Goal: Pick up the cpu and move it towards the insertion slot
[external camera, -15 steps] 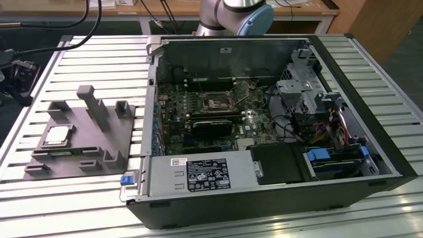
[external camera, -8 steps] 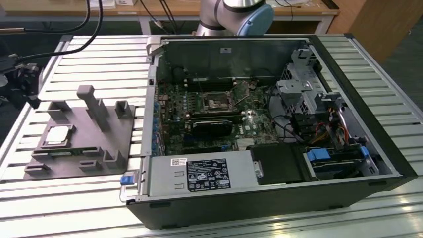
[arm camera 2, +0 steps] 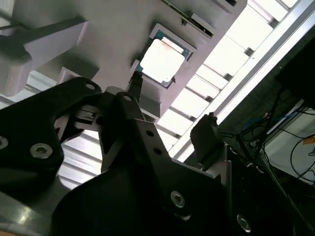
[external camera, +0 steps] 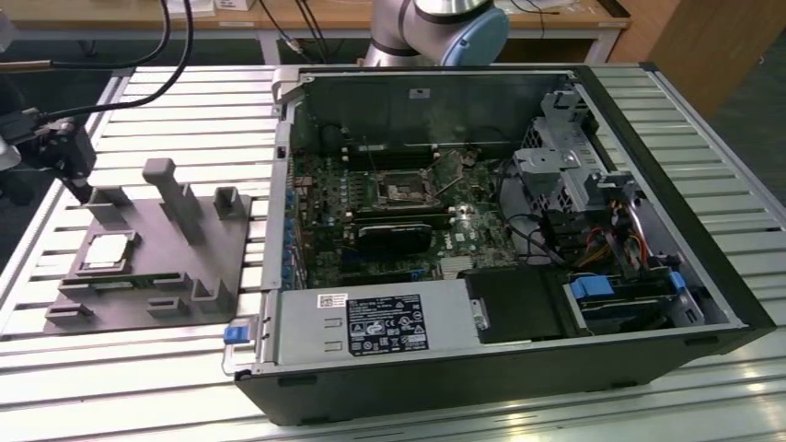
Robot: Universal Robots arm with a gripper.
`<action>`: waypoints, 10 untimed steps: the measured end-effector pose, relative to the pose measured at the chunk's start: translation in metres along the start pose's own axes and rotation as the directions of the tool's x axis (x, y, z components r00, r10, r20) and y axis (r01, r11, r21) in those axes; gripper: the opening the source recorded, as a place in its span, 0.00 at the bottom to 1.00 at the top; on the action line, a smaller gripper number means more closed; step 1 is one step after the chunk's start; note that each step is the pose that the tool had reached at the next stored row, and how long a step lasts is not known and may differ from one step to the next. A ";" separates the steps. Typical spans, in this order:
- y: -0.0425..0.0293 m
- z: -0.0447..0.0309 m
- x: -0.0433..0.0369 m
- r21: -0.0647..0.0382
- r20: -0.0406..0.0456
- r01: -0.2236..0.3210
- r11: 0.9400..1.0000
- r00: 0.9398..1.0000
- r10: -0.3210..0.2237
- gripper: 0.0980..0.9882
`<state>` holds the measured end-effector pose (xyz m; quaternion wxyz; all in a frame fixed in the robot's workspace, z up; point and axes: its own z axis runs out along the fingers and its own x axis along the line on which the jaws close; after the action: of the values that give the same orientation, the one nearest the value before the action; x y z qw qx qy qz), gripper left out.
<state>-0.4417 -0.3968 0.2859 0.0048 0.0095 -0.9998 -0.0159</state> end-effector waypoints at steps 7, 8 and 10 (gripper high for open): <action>-0.0003 0.0052 0.0000 0.001 0.000 0.000 1.000 1.000 0.000 0.75; -0.0004 0.0059 0.0000 0.001 0.000 0.000 1.000 1.000 0.000 0.75; -0.0006 0.0073 0.0000 0.001 0.000 0.000 1.000 1.000 0.000 0.75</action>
<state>-0.4417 -0.3972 0.2786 0.0048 0.0095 -0.9998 -0.0153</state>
